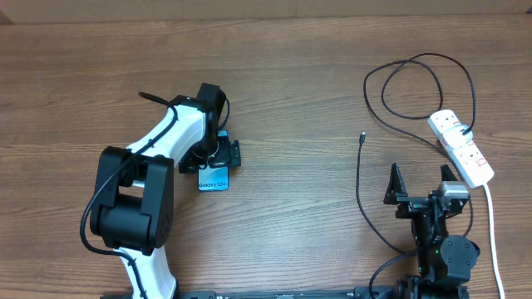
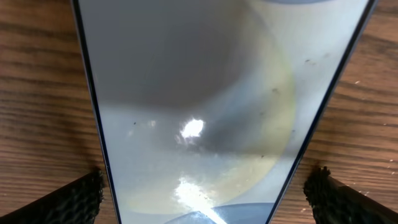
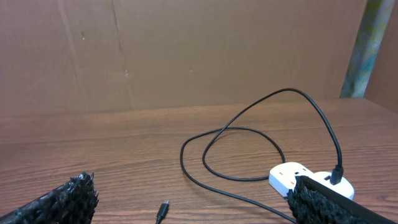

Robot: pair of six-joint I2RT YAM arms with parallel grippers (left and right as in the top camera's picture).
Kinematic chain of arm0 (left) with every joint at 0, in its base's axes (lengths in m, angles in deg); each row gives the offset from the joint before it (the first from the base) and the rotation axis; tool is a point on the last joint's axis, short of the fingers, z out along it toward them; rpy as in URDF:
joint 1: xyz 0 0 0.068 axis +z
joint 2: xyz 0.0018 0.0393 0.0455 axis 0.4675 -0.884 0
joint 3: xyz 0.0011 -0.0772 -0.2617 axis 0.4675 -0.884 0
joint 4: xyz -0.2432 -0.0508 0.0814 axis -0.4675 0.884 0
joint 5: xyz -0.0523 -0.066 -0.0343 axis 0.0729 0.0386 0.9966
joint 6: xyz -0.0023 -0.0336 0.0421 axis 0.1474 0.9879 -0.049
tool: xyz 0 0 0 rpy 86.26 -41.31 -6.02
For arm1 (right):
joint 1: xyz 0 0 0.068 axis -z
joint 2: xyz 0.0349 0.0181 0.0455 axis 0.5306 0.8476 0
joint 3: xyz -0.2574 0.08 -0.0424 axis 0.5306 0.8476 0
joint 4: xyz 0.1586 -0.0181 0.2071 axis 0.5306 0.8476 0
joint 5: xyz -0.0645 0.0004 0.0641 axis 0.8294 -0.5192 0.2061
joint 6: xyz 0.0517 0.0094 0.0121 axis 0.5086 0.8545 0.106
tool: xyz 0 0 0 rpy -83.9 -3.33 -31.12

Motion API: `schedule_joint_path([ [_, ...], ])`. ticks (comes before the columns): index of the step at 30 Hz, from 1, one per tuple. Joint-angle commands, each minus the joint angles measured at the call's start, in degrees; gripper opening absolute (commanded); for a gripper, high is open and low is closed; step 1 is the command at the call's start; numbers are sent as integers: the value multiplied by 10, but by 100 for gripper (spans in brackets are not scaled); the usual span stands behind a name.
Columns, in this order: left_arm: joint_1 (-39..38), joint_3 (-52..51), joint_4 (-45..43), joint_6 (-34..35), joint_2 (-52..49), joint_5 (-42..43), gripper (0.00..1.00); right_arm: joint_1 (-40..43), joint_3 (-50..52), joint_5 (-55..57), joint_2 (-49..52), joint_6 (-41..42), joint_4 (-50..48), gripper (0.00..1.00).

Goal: Plug charger to phone and switch on socket
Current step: 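Close the left gripper on the smartphone's long edges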

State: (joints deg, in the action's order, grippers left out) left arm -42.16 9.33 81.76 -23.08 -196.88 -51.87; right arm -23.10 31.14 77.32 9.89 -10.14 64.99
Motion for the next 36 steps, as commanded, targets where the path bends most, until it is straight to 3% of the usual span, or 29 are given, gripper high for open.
schedule_joint_path([
  [1, -3, -16, -34, -15, -43, -28, 100, -3, 6, 4, -5, -2, -3, 100],
  [12, -3, -16, -60, -25, -43, -38, 99, -3, 6, 4, -5, -2, -3, 100],
  [27, -3, -16, -51, -24, -43, -36, 68, -3, 6, 4, -5, -2, -3, 100],
  [36, -3, 2, -28, -25, -42, -36, 62, -3, 6, 4, -5, -2, -3, 100],
])
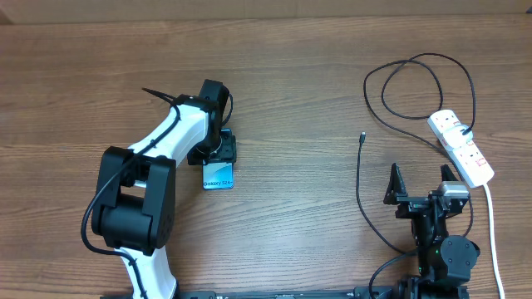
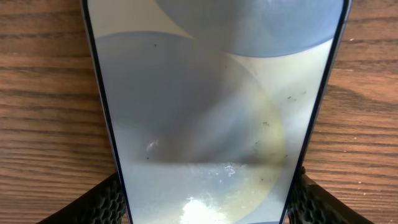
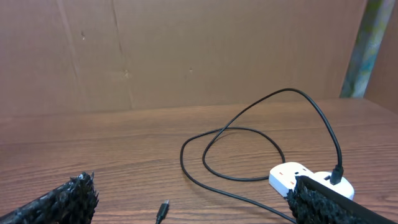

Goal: Plug charger to phone and switch on socket
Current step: 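Close the left gripper on the smartphone's long edges, then lift the smartphone with the left gripper and tilt it upright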

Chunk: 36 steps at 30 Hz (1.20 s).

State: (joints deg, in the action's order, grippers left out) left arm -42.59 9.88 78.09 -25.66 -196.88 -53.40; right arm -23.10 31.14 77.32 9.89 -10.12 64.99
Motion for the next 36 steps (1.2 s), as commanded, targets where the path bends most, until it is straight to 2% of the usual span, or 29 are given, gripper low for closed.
schedule_joint_path([
  [1, 1, 9, 21, 1, -42, -21, 61, -3, 6, 4, -5, -3, -3, 100],
  [11, 1, 134, 141, 1, -42, -19, 54, -3, 6, 4, -5, -3, -3, 100],
  [15, 1, 174, 187, 1, -42, 8, 52, -3, 6, 4, -5, -3, -3, 100],
  [29, 1, 402, 463, -11, -42, 206, 50, -3, 6, 4, -5, -3, -3, 100],
  [30, 1, 411, 466, -17, -41, 227, 47, -3, 6, 4, -5, -3, -3, 100],
  [33, 1, 422, 466, -19, -36, 301, 49, -3, 6, 4, -5, -3, -3, 100],
  [36, 2, 423, 466, -18, -36, 335, 49, -3, 6, 4, -5, -3, -3, 100],
])
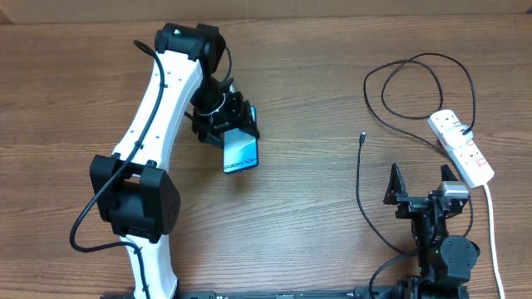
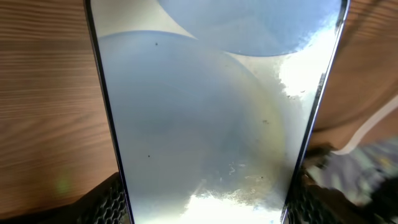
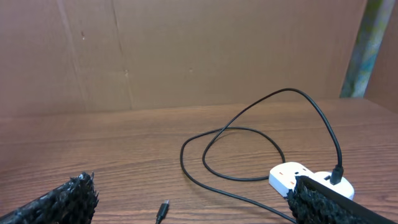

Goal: Plug charger to phone and switch on socket
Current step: 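Lift the smartphone with the left gripper and tilt it upright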

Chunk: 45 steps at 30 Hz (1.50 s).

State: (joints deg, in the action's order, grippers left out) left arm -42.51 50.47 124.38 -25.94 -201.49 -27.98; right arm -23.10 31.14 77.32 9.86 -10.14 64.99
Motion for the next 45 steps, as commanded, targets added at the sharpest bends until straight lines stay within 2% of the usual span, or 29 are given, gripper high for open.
schedule_joint_path([
  [1, 1, 17, 3, -15, 10, 85, 49, -3, 6, 4, -5, -2, -3, 100],
  [5, 1, 17, 3, -15, 10, 120, 48, -3, 6, 4, -5, -2, -3, 100],
  [20, 0, 17, 3, -10, 10, 131, 48, -3, 6, 4, -5, -2, -3, 100],
  [45, 0, 17, 0, -10, 10, 113, 47, -3, 6, 4, -5, -2, -3, 100],
])
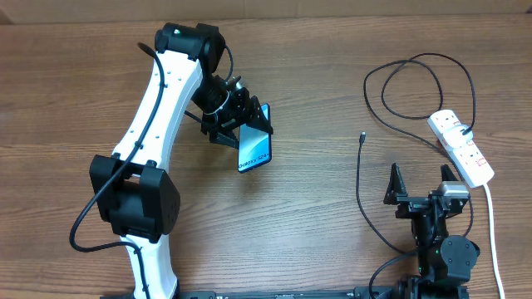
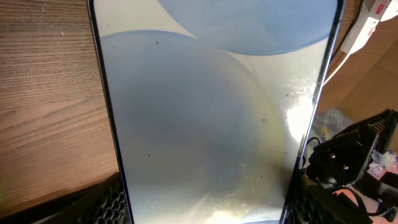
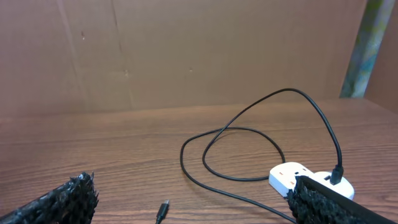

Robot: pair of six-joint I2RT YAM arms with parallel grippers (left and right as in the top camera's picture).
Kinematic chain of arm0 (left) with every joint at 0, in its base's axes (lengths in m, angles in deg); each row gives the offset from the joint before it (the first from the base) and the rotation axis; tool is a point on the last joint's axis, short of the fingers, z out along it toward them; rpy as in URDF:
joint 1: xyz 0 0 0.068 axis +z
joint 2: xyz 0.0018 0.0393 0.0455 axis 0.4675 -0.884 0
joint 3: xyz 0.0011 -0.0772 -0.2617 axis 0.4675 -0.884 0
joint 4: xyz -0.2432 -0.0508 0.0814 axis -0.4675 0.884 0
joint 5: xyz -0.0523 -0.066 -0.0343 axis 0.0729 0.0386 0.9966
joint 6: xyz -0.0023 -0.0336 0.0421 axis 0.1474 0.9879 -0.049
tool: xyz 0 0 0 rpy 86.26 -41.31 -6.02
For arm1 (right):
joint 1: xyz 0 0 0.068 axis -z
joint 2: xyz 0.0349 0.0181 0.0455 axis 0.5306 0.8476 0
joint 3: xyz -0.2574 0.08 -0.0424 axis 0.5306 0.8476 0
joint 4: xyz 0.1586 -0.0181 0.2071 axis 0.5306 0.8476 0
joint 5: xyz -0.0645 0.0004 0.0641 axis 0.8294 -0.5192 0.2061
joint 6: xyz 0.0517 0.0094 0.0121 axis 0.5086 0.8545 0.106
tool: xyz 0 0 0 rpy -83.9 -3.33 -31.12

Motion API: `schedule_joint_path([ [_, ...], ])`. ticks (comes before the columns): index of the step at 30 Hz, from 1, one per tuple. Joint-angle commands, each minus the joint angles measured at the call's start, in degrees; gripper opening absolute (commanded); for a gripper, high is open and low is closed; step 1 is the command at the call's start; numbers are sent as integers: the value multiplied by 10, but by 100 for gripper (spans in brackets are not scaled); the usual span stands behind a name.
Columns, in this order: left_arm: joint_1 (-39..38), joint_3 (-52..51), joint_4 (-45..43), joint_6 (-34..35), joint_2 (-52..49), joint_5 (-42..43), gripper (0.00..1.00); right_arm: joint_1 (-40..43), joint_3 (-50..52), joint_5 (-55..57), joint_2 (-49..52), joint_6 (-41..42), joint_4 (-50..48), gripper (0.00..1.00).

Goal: Plug charger to phone and switch on socket
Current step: 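Lift the smartphone with the left gripper and tilt it upright, then bring the right gripper to the raised phone's edge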

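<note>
The phone [image 1: 254, 147], a blue-edged handset with a pale screen, hangs tilted above the table with my left gripper [image 1: 235, 126] shut on its upper end. It fills the left wrist view, where the phone [image 2: 211, 112] sits between both fingers [image 2: 109, 200]. The black charger cable's loose plug [image 1: 362, 138] lies on the wood, right of the phone; in the right wrist view the plug [image 3: 163, 210] rests ahead of my right gripper [image 3: 191, 186], which stands open and empty. The white socket strip [image 1: 461, 148] lies at the far right, with the cable's other end plugged in.
The black cable loops [image 1: 416, 87] behind the strip and runs down past my right gripper [image 1: 420, 193]. A white lead [image 1: 492, 224] trails from the strip to the front edge. A brown cardboard wall [image 3: 186, 50] stands behind the wooden table [image 1: 332, 232].
My left gripper has carried the phone a little further right, and the phone is tilted more. The right arm, cable and strip have not moved.
At first my left gripper stood open around the phone lying flat on the table. Then it was shut on the phone, still on the wood. Later the phone was lifted and further right, and now it is nearer the cable plug.
</note>
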State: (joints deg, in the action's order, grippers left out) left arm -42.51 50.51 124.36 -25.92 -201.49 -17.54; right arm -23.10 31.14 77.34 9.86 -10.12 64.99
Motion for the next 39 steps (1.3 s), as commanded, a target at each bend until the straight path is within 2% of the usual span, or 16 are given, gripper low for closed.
schedule_joint_path([
  [1, 0, 17, -4, -11, 10, 4, 47, -3, 6, 4, -5, -3, -3, 100],
  [8, 0, 17, -69, -4, 10, -8, 47, -3, 6, 4, -5, -3, -3, 100],
  [14, -1, 16, -135, 41, 10, -71, 48, -3, 6, 4, -5, -3, -3, 100],
  [21, -1, 16, -140, 41, 10, -96, 48, -3, 6, 1, -5, 0, -26, 100],
  [23, -1, 16, -141, 41, 10, -96, 48, -3, 6, -51, -5, 48, -27, 100],
  [26, -1, 16, -141, 47, 10, -96, 48, -3, 6, -223, -5, 214, -22, 100],
  [28, -1, 16, -141, 56, 10, -96, 48, -3, 6, -317, -5, 285, -14, 100],
  [33, -1, 16, -150, 66, 10, -99, 48, -3, 6, -383, -5, 315, -25, 100],
  [34, -2, 16, -151, 77, 10, -108, 48, -3, 6, -387, -5, 362, -28, 100],
  [36, -5, 16, -153, 88, 10, -126, 48, -3, 6, -390, -5, 403, -27, 100],
  [39, -11, 16, -152, 91, 10, -126, 48, -3, 5, -399, -5, 403, -27, 100],
])
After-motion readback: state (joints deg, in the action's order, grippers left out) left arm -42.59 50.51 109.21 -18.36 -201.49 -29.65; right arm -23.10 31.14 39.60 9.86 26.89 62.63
